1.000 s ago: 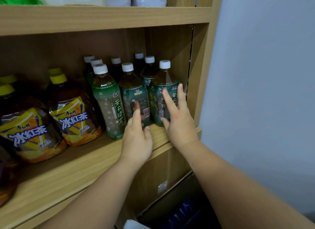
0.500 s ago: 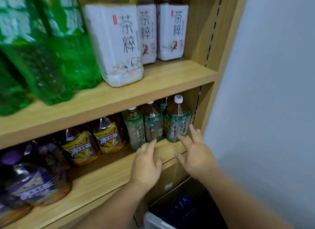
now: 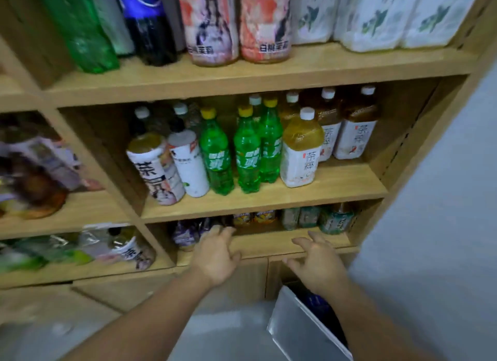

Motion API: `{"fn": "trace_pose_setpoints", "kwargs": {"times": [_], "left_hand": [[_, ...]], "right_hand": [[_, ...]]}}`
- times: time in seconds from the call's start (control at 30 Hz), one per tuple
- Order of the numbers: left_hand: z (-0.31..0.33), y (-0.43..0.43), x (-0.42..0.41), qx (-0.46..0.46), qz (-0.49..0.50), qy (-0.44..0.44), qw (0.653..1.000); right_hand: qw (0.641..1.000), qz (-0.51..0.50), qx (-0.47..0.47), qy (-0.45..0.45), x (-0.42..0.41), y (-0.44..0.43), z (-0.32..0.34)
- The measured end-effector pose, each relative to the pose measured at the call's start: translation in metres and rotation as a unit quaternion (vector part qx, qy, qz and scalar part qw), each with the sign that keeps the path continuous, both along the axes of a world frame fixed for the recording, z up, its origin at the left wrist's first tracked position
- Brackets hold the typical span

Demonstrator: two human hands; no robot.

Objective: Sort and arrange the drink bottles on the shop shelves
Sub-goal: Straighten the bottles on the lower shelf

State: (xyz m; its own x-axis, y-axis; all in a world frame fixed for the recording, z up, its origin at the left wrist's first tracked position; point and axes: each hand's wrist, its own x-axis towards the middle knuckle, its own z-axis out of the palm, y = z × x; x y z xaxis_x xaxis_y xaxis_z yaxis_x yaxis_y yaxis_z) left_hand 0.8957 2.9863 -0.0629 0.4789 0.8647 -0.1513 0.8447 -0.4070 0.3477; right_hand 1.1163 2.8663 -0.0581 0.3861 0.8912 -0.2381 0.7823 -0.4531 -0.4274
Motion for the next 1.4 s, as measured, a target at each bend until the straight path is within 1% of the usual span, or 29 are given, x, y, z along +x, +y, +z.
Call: {"fn": "trace_pose_setpoints", "kwargs": {"times": [0.13, 0.27, 0.43, 0.6, 0.73, 0.87, 0.93, 1.13, 1.2, 1.27, 1.4], "left_hand": [[0.034, -0.017, -0.081, 0.008, 0.086, 0.004, 0.996], [0.053, -0.027, -0.151, 0.011, 0.163, -0.009, 0.986], [0.051, -0.025, -0.226, 0.006, 0.219, 0.001, 0.976], [0.032, 0.0, -0.288, -0.016, 0.252, -0.025, 0.967], [0.024, 0.047, -0.339, -0.011, 0.24, -0.043, 0.97], [0.013, 0.101, -0.371, -0.028, 0.187, -0.032, 0.981], [0.0, 0.124, -0.374, -0.049, 0.148, -0.033, 0.987], [-0.054, 0.179, -0.357, -0.12, 0.072, -0.097, 0.985], [-0.074, 0.192, -0.35, -0.144, 0.071, -0.098, 0.982], [-0.093, 0.2, -0.343, -0.175, 0.086, -0.097, 0.976], [-0.122, 0.205, -0.337, -0.215, 0.123, -0.161, 0.955]], "right_hand": [[0.997, 0.043, 0.002, 0.067, -0.057, 0.01, 0.019], [0.993, 0.084, 0.019, 0.081, -0.114, 0.029, 0.034], [0.986, 0.126, 0.023, 0.105, -0.182, 0.056, 0.041], [0.981, 0.144, 0.001, 0.132, -0.243, 0.083, 0.03], [0.98, 0.12, -0.005, 0.158, -0.302, 0.117, 0.022], [0.98, 0.06, -0.01, 0.188, -0.357, 0.154, 0.012], [0.98, 0.038, -0.009, 0.194, -0.375, 0.172, 0.002], [0.976, -0.005, -0.001, 0.22, -0.397, 0.227, -0.039], [0.978, -0.015, 0.004, 0.209, -0.399, 0.246, -0.051], [0.98, -0.005, -0.006, 0.2, -0.402, 0.263, -0.061], [0.982, 0.005, -0.042, 0.185, -0.408, 0.281, -0.076]]}}
